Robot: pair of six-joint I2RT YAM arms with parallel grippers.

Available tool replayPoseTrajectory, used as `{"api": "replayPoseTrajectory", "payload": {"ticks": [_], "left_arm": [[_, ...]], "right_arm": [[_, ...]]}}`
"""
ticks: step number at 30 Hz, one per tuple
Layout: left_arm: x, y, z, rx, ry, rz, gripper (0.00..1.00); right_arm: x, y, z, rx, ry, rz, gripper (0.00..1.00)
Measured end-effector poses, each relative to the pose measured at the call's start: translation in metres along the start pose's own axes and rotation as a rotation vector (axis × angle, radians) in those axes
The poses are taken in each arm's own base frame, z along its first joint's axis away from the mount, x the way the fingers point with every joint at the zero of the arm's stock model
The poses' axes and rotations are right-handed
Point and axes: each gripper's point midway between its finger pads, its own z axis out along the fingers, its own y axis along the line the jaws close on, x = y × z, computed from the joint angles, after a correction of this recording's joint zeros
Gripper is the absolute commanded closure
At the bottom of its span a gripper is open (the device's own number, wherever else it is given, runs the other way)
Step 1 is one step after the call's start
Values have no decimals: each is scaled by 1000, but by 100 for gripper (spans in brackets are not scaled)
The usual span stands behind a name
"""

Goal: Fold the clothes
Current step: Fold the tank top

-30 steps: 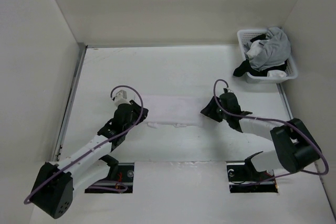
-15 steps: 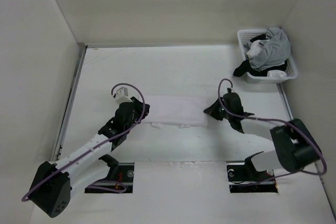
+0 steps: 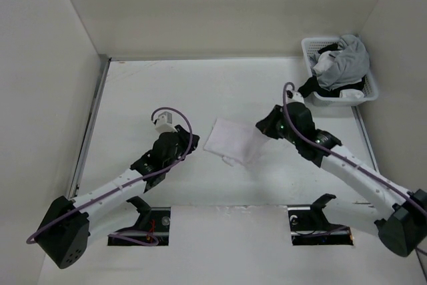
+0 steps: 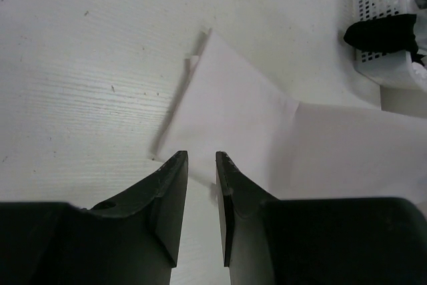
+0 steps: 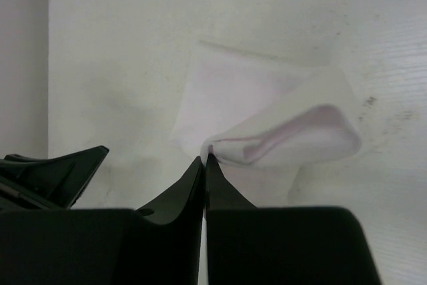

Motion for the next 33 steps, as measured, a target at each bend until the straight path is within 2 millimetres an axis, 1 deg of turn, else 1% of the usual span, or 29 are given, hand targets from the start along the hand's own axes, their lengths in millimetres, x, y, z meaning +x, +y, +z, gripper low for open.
{"api": "replayPoseTrajectory", "payload": {"ticks": [2,4,5,6,7,10,11,12,15,17,18,19,20,21,22,24,25,26,28,31,33], "left_arm": [[-4,-4,-2,16,-11,-8,77],[-10,-8,-5,34,-28,-19,77],[-14,-11,-7,48,-37,-26,76],[-19,-13,-10,63,-49,-35,76],[-23,-13,-12,73,-62,-44,76],[-32,-6,-16,79,-87,-67,76],[-34,-4,-16,78,-91,-71,76],[-35,-1,-17,75,-92,-76,76],[-39,4,-18,71,-97,-84,76],[-37,2,-18,78,-91,-83,76],[-35,2,-18,80,-84,-80,75],[-32,1,-17,80,-74,-76,75],[-29,-1,-16,81,-61,-71,74],[-24,-4,-13,81,-44,-62,74],[-19,-8,-10,82,-25,-51,74],[-8,-19,0,87,16,-21,74],[-1,-27,6,94,40,-3,74],[6,-35,13,101,63,16,74],[21,-52,25,123,101,47,76],[40,-70,45,151,134,83,78],[49,-72,57,150,141,96,80]], "right_arm": [[3,21,10,3,33,-36,96],[9,39,27,16,67,-66,94],[15,46,38,26,88,-78,93],[21,51,49,39,107,-90,89],[29,53,61,56,131,-100,84],[58,52,96,119,198,-124,81],[70,51,106,138,222,-130,79],[80,49,116,153,244,-136,74],[102,56,133,163,280,-136,49],[106,67,132,134,277,-132,46],[104,75,129,111,268,-128,45],[100,85,126,82,252,-124,45],[94,94,121,50,232,-117,49],[85,101,113,16,205,-106,58],[78,105,105,-10,183,-101,74],[62,106,90,-53,136,-82,93],[56,100,87,-56,119,-76,97],[49,93,87,-53,106,-67,98],[41,70,97,-17,99,-58,98],[45,32,121,54,138,-71,98],[55,16,134,76,182,-85,97]]}}
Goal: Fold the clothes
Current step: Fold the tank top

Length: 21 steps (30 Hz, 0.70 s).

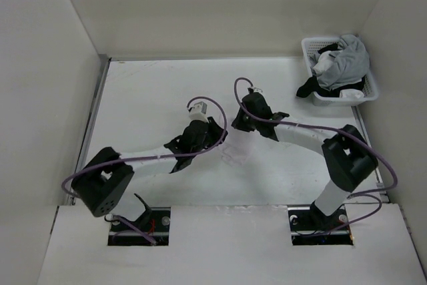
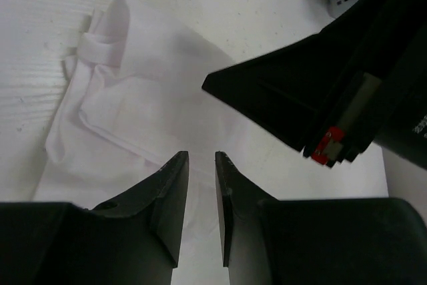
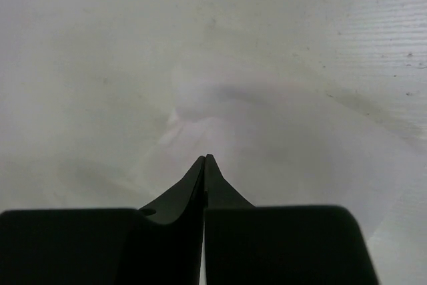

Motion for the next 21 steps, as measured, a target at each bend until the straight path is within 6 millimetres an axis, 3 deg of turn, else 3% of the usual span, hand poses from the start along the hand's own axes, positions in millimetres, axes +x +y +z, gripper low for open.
{"api": "replayPoseTrajectory", "payload": {"ticks": [4,8,10,15,21], "left_arm": [[10,23,28,-62,11,3,81],[25,62,47,-157,44,-24,81],[25,68,51,-164,43,-57,81],[22,75,46,-153,15,-107,81],[30,80,20,-133,16,-130,81]], "right_arm": [[18,-8,26,2,89,-31,97],[14,1,50,-30,115,-37,97],[10,0,58,-36,106,-32,97],[0,-10,74,-39,99,-8,97],[-9,-18,86,-55,97,28,97]]}}
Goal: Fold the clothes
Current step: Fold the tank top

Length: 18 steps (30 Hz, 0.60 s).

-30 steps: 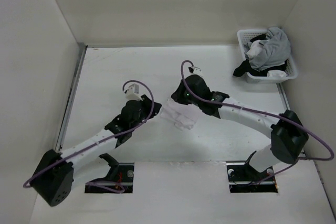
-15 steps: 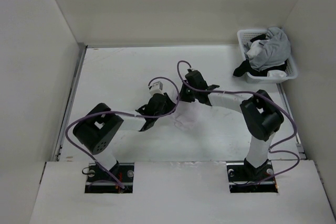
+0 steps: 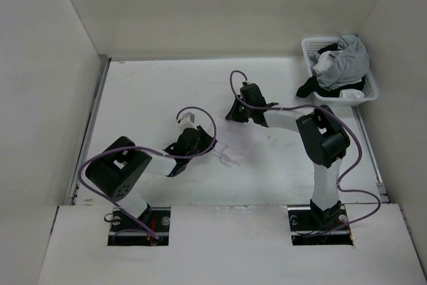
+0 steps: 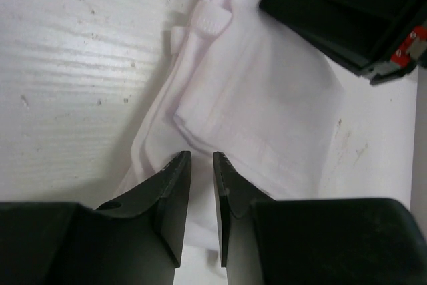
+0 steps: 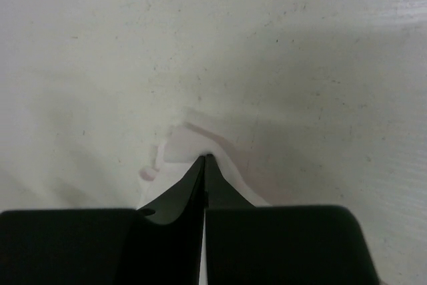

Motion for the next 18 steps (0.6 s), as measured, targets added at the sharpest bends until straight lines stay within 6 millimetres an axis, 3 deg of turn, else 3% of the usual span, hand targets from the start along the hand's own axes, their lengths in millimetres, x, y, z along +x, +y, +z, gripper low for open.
{"api": "replayPoseTrajectory", "payload": {"ticks": [6,9,12,15,18], "left_arm": [[-2,0,-18,17,-4,-13,76],[-20,-21,-35,78,-47,-22,69],[-53,-55,-61,186,-144,-30,64],[-80,-79,-86,256,-231,-15,60],[-89,-77,-97,235,-261,25,56]], "right_arm": [[-15,8,5,-49,-14,34,97],[-20,11,4,-62,-25,40,95],[-28,20,-7,-81,-42,39,89],[-46,43,-44,-138,-104,19,76],[-68,70,-108,-225,-224,-27,57]]}}
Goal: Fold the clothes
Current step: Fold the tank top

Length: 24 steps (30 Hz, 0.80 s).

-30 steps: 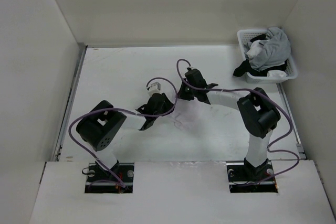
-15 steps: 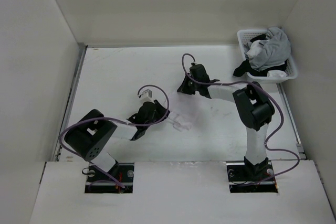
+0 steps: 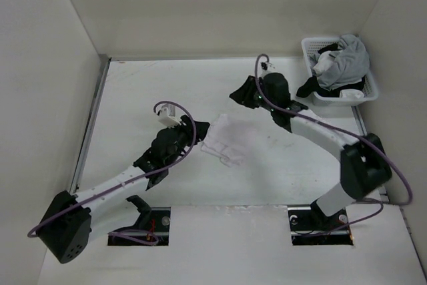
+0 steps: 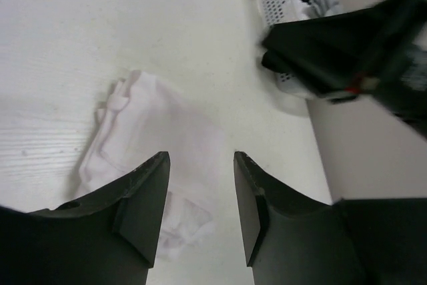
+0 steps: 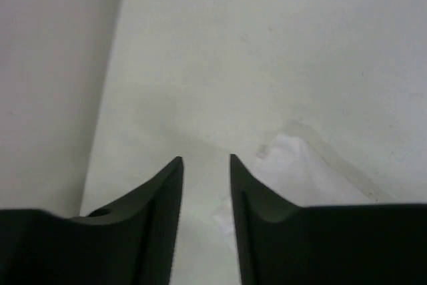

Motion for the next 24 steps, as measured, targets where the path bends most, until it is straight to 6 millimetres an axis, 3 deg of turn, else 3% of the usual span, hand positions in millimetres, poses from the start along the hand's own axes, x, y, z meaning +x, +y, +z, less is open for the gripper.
{"api": "replayPoseTrajectory", "payload": {"ticks": [2,4,7,9,11,13,15,20,24], "left_arm": [[-1,13,-7,-44,6,38,54],[-1,29,-16,-92,12,66,51],[-2,62,-29,-187,17,91,49],[-1,81,-36,-247,27,100,48],[0,98,-42,-306,40,102,48],[-1,108,-47,-345,47,103,47],[-4,115,-52,-372,45,101,47],[-17,126,-64,-416,14,89,44],[-24,133,-69,-440,-4,75,43]], "right_arm": [[-21,20,-38,-56,-102,-38,46],[-33,28,-74,-87,-202,-74,36],[-32,12,-109,-53,-304,-101,28],[-25,-15,-119,12,-344,-105,25],[-17,-55,-125,113,-371,-86,23],[-11,-90,-130,209,-391,-61,22],[-7,-113,-135,267,-418,-39,21],[-3,-133,-145,302,-500,3,17],[-12,-136,-149,309,-551,28,16]]}}
